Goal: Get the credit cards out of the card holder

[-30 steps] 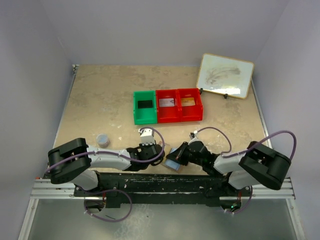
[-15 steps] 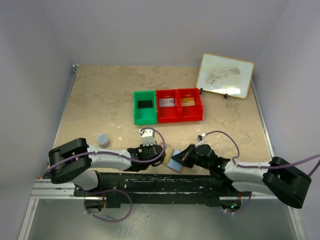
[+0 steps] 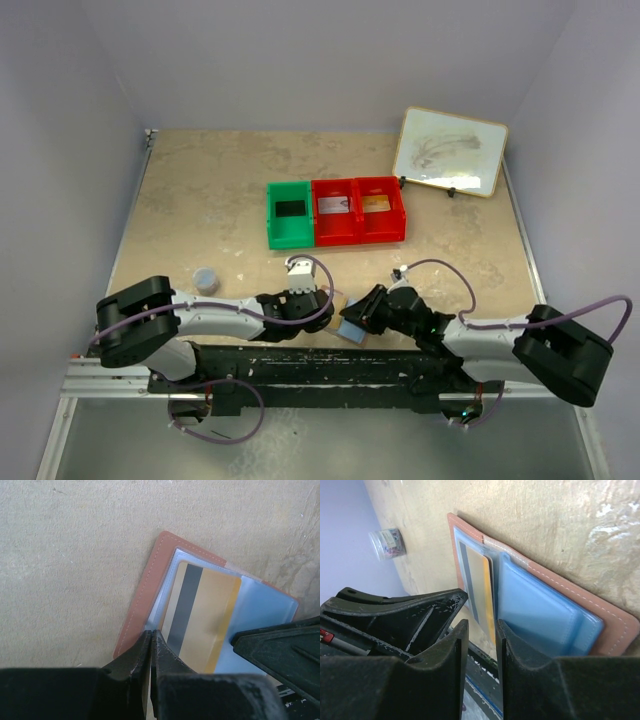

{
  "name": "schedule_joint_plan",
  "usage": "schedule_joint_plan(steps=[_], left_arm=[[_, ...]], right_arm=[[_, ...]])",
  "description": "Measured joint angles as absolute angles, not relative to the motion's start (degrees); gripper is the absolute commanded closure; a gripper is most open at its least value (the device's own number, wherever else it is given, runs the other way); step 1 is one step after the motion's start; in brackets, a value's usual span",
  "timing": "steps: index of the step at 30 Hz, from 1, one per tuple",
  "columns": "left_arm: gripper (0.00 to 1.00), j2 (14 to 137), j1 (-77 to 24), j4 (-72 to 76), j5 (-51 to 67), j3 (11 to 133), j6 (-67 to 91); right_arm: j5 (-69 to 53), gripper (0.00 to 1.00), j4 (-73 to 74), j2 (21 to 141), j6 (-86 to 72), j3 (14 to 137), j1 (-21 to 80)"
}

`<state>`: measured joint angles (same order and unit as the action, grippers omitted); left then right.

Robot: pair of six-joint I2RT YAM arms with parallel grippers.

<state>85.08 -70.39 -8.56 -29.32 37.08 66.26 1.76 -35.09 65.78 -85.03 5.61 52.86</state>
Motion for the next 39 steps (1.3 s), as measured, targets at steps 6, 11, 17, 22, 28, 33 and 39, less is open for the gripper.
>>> schedule_joint_plan(steps=[6, 11, 17, 22, 28, 33, 39], left_arm=[[1.0, 85.2, -70.4, -8.7, -28.9, 37.2, 66.2], [1.0, 85.2, -70.4, -8.7, -28.9, 37.2, 66.2], [1.0, 85.1, -70.4, -9.1, -28.9, 37.2, 65.3], [1.0, 85.1, -70.4, -9.6, -29.5, 37.2, 65.2], [1.0, 85.1, -70.5, -9.7, -29.9, 37.2, 65.6], [1.0, 85.2, -70.5, -9.7, -30.2, 37.2, 66.3], [1.0, 85.2, -70.5, -9.7, -30.3, 37.2, 66.9]], right_arm=[[0.5, 0.68, -36.7, 69.7, -84.2, 7.3, 51.7], [-1.4, 0.71, -40.2, 75.7, -84.0, 8.5, 51.2], [-3.1, 0.87, -43.7, 79.4, -84.0, 8.9, 50.5], [-3.1, 1.0, -43.2, 80.1, -83.3, 9.3, 50.4], [-4.3, 1.0, -40.6, 75.3, -80.8, 9.0, 48.9], [-7.5, 1.0, -37.3, 69.5, -77.5, 6.8, 44.1], [-9.1, 1.0, -32.4, 64.2, -75.0, 5.3, 41.1]])
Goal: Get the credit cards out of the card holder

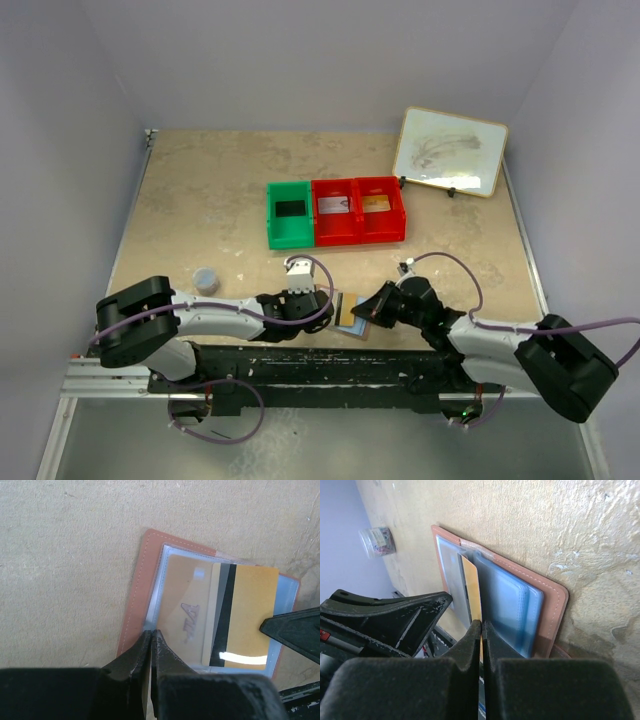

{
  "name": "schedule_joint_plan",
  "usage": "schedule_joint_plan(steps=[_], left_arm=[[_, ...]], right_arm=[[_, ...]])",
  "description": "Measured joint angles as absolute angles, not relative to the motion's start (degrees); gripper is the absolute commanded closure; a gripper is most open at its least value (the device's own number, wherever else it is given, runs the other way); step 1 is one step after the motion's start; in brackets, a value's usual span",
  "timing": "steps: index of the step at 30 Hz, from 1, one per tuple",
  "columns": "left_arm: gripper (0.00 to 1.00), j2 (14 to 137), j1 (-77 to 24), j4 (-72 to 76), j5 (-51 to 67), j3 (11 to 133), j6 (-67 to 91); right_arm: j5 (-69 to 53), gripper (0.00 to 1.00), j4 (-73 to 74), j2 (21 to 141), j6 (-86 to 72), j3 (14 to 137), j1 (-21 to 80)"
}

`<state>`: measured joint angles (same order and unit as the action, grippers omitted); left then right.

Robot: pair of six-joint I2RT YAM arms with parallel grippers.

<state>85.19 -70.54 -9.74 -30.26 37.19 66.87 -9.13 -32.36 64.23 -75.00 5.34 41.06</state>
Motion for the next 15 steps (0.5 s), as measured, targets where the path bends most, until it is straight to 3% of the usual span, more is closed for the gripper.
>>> schedule_joint_plan(steps=[2, 6, 15], left_arm=[[1.0, 85.1, -70.5, -9.9, -30.3, 37.2, 66.9], [0.87, 84.1, -70.5, -12.0, -29.8, 37.8, 66.4], [0.7, 82.2, -70.7, -16.8, -29.1, 46.3, 61.9]], right_arm=[[-9.4, 1.0, -31.9, 63.8, -74.7, 5.3, 40.9], [-9.8, 1.0, -32.0, 64.4, -74.3, 5.3, 40.8], [-9.9, 1.0, -32.3, 65.7, -74.3, 5.3, 40.8]])
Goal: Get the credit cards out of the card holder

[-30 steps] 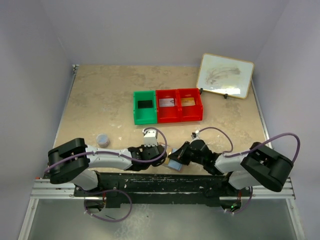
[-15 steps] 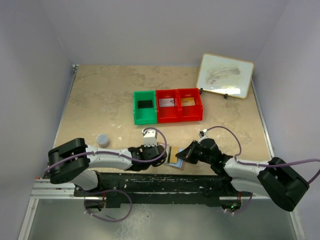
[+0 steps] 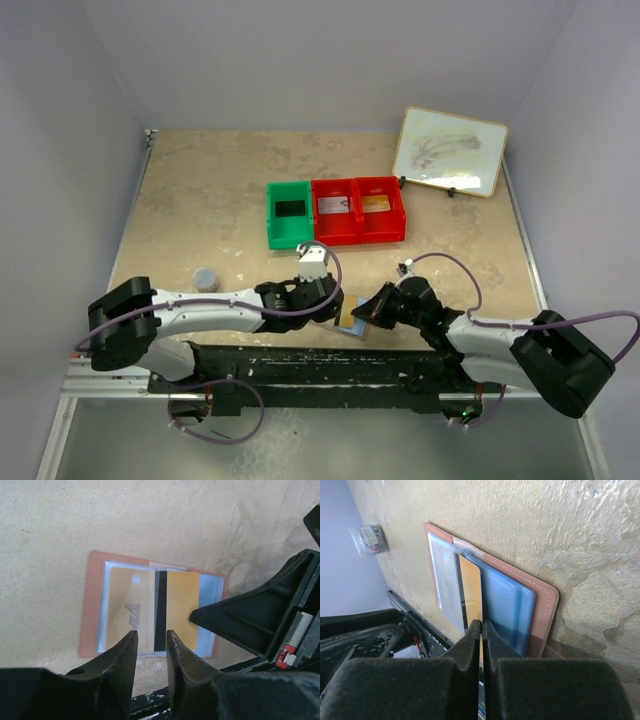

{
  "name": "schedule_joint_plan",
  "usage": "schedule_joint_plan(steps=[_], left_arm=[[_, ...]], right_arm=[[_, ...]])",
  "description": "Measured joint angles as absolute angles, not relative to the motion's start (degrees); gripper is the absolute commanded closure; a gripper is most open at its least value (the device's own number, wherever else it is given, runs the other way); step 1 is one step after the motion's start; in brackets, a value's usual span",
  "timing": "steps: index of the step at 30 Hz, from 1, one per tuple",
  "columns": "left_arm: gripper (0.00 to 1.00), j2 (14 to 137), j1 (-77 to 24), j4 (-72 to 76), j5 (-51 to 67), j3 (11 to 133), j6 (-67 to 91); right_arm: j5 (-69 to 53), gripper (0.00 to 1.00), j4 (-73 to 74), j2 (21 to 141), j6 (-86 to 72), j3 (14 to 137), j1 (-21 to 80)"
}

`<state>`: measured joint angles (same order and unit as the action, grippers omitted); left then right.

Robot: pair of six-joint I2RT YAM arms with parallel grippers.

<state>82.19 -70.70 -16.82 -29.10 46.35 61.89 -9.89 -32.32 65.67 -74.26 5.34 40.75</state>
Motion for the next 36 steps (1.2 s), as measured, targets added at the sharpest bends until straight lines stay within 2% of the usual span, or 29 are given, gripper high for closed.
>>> schedule_joint_plan(steps=[3, 7, 10, 17, 26, 32, 36], left_arm=[[0.64, 82.3, -70.7, -16.8, -28.9, 47.3, 61.3], [0.62, 83.0, -70.2, -16.6, -27.8, 47.3, 60.8], [0.56, 83.0, -69.2, -15.0, -26.3, 46.7, 60.8], [0.56, 83.7, -65.6, -9.8, -21.9, 43.2, 61.6], [0.64, 86.4, -61.8, -2.8, -15.6, 39.6, 64.3], [0.79, 88.0, -61.8, -0.9, -14.7, 39.6, 65.3], [0.81, 88.1, -61.8, -1.4, -14.7, 39.6, 65.3]], right_arm=[[-9.9, 1.0, -32.3, 65.6, -74.0, 5.3, 40.8], [-9.9, 1.0, -32.2, 65.5, -73.9, 5.3, 40.8], [-9.9, 1.0, -32.1, 65.3, -73.8, 5.3, 40.8], [-9.8, 1.0, -31.1, 64.4, -73.5, 5.3, 40.8], [-9.9, 1.0, -30.1, 64.3, -72.9, 5.5, 40.8], [-10.0, 1.0, -29.8, 63.8, -72.8, 5.5, 40.8], [-10.0, 1.0, -29.2, 63.3, -72.9, 5.6, 40.8]])
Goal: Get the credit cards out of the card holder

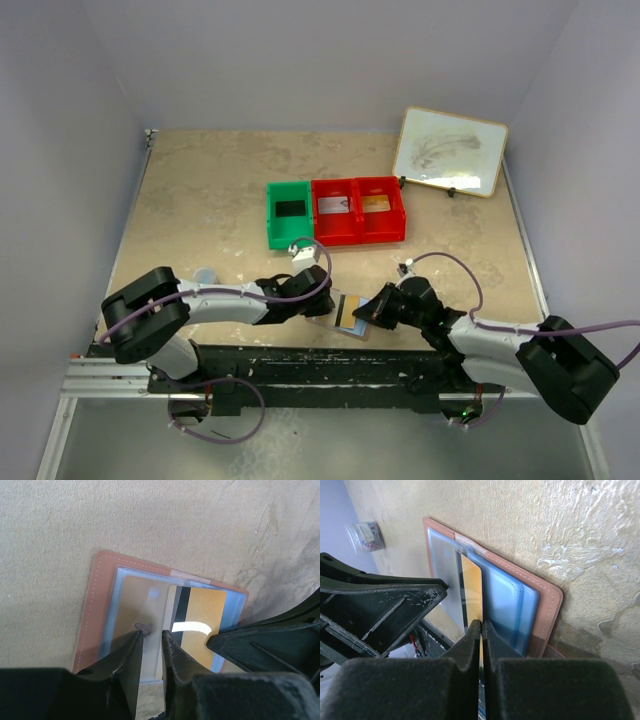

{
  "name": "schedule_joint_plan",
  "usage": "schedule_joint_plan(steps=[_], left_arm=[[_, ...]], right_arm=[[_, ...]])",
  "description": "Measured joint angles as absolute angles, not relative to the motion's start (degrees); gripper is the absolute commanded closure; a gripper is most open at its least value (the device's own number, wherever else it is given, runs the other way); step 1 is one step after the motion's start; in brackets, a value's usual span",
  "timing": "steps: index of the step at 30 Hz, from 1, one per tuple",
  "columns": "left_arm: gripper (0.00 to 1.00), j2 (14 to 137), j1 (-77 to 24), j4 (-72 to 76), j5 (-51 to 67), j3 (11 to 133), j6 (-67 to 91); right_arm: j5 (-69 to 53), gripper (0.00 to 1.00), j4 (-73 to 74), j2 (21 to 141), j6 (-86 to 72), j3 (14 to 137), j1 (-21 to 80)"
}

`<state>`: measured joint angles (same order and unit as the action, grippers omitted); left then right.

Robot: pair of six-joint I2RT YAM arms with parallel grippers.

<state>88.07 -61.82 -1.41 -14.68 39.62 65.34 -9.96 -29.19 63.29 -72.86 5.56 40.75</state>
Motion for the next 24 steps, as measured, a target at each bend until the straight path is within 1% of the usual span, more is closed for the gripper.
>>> schedule_joint_plan(steps=[7, 14, 17, 24], left_arm=[[0.85, 88.1, -61.8, -2.2, -13.4, 40.0, 63.6], [0.87, 89.7, -61.9, -0.4, -10.2, 40.3, 63.4], [0.9, 90.4, -61.9, 0.6, -9.2, 40.3, 63.4], [0.94, 90.5, -61.9, 0.7, -9.7, 40.2, 63.4]], right_arm=[[-9.9, 1.0, -29.0, 63.2, -72.9, 5.6, 40.8], [-9.9, 0.97, -29.4, 63.2, -73.5, 5.6, 40.8], [-9.9, 0.93, -29.6, 63.4, -73.8, 5.6, 40.8], [-10.1, 0.85, -32.6, 65.0, -74.5, 5.3, 40.8]])
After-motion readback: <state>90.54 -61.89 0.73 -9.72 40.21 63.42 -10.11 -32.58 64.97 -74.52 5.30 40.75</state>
